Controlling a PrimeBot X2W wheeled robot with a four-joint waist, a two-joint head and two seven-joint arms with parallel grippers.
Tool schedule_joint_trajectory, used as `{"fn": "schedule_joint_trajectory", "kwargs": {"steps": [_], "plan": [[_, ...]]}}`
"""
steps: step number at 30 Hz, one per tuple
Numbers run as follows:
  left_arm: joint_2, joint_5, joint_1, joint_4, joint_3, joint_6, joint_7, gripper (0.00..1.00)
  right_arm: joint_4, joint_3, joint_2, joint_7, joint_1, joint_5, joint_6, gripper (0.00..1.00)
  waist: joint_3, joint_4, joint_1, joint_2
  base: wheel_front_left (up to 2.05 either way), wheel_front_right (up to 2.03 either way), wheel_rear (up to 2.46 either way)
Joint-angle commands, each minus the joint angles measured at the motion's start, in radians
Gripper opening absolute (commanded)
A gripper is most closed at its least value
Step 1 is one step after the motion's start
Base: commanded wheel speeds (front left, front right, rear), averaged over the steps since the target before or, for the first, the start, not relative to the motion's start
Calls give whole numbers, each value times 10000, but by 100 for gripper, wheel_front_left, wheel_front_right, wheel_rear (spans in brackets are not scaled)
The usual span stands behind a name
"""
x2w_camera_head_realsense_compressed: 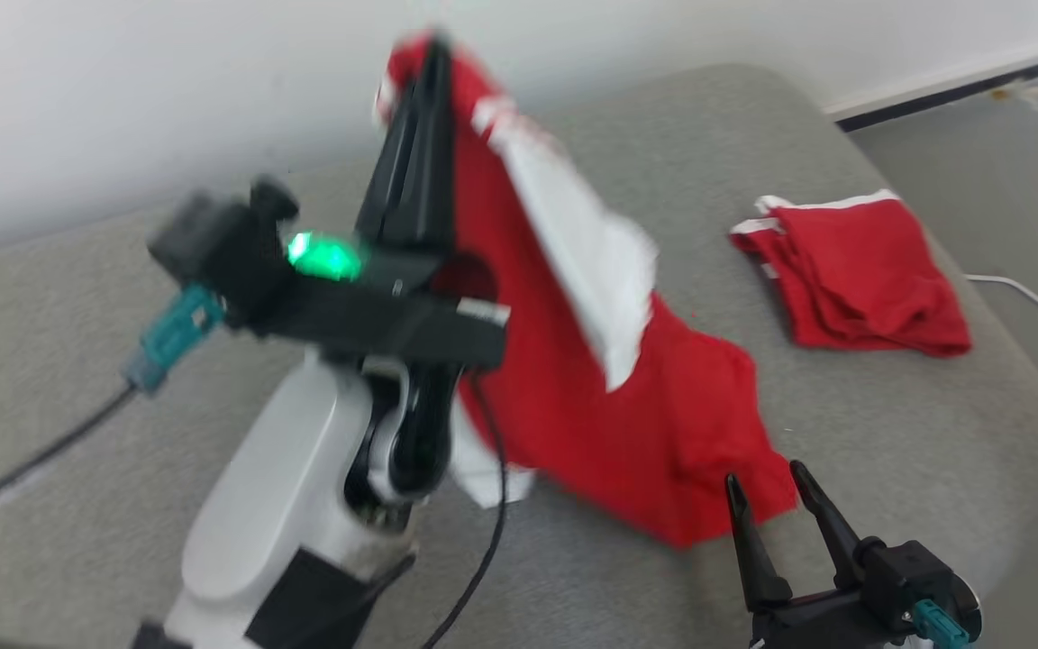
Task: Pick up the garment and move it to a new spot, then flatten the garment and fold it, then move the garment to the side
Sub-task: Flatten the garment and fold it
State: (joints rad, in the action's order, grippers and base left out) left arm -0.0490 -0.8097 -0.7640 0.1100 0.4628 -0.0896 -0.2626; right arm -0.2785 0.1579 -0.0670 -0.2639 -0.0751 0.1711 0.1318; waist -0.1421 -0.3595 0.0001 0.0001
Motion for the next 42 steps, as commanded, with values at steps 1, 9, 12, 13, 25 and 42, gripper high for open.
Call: {"fn": "schedule_joint_trajectory", "kwargs": {"steps": [1, 9, 12, 13, 25, 42], "plan": [[-26, 151, 609, 263, -192, 102, -26, 0, 53, -42, 30, 1, -107, -66, -26, 100, -378, 738, -1, -1, 0, 0, 0], [-12, 648, 3180, 1448, -2103, 583, -27, 0, -4, -1, -127, 1, -13, -151, -26, 100, -287, 1686, -1, -1, 0, 0, 0], [-18, 703, 3811, 1790, -2814, 683, -28, 0, -27, 72, -186, 1, 15, -130, -26, 100, -207, 1919, -1, -1, 0, 0, 0], [-15, 672, 3981, 1913, -3038, 719, -28, 0, -34, 103, -194, 1, 14, -127, -26, 100, -180, 1969, -1, -1, 0, 0, 0], [-220, 1683, 4467, 3336, -5328, 562, -30, 0, -105, 404, -345, 1, -27, 29, -26, 100, 18, 1867, -1, -1, 0, 0, 0], [-725, 3577, 4182, 5151, -5931, 155, -29, 100, -105, 244, -324, 1, 119, 73, -26, 100, 296, 1765, -1, -1, 0, 0, 0]]}}
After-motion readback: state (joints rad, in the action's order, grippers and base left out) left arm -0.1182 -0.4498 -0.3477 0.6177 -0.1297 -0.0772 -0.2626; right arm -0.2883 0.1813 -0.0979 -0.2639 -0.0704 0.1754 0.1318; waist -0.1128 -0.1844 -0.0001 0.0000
